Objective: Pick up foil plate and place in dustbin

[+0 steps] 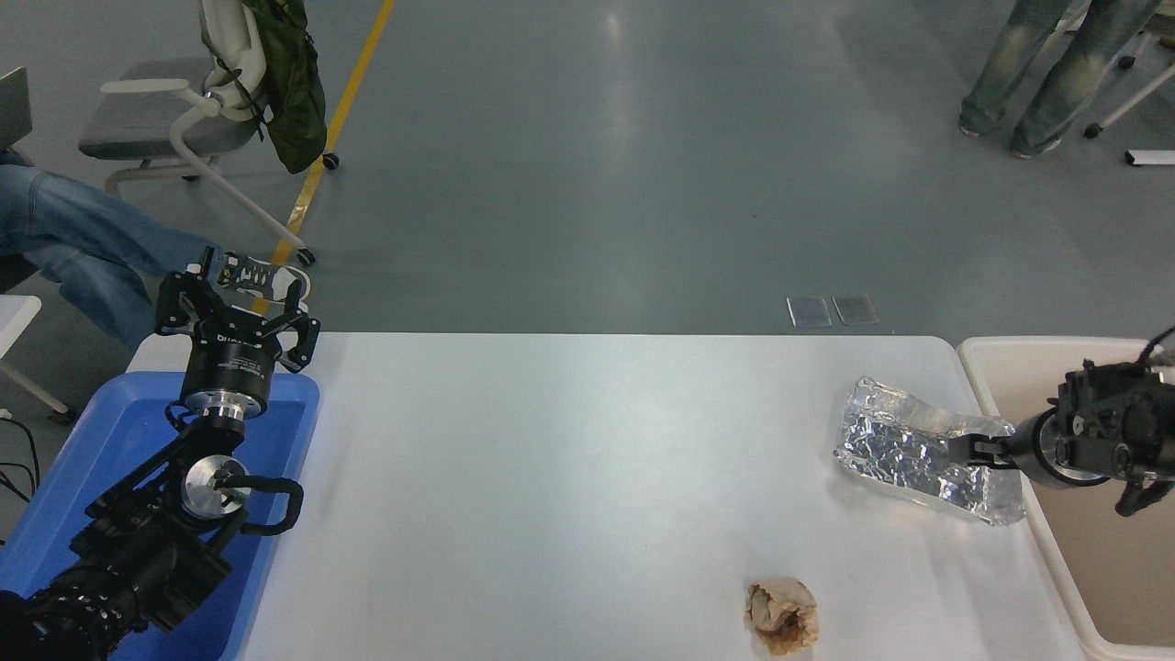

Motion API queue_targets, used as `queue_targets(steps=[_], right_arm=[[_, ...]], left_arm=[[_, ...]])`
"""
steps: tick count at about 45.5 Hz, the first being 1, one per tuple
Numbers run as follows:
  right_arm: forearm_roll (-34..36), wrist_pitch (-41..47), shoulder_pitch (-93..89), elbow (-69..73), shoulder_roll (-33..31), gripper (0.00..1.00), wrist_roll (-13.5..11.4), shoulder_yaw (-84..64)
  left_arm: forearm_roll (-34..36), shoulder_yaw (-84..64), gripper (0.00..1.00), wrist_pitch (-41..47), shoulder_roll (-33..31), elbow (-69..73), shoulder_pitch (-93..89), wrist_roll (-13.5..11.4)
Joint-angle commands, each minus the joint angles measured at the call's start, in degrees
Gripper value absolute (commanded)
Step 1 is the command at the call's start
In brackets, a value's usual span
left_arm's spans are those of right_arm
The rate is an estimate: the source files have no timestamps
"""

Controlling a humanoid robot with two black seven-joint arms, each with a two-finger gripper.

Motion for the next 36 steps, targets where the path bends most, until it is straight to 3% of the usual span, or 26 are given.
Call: queue_targets(steps=[1,17,22,27,34,36], right_arm=[[-0.65,-3.17,-8.82,-9.04,0.35,0.97,0.00,6.87],[-0.47,-4.05,-12.52,-14.85,1.41,0.89,0.00,8.72],[-0.03,-3.70,-12.87,-14.41,1.06,0.73,0.00,11.00],[1.99,-3.17,-13.05,-13.53,0.79,0.38,0.00,11.80],[5.50,-3.08,-13.05,-12.83,0.26,0.00,0.00,11.89],[6.73,-3.08,-13.05,-12.21,0.26,0.00,0.00,11.89]], left_arm=[[0.10,-0.01,0.99,-0.01,0.00,0.05,-0.01,0.00],[0.01,-0.01,0.99,-0.01,0.00,0.05,-0.01,0.00],[0.01,-0.01,0.99,-0.01,0.00,0.05,-0.01,0.00],[0.01,-0.01,0.99,-0.01,0.00,-0.04,-0.01,0.00],[0.01,-0.01,0.99,-0.01,0.00,-0.04,-0.01,0.00],[0.01,-0.01,0.99,-0.01,0.00,-0.04,-0.01,0.00]])
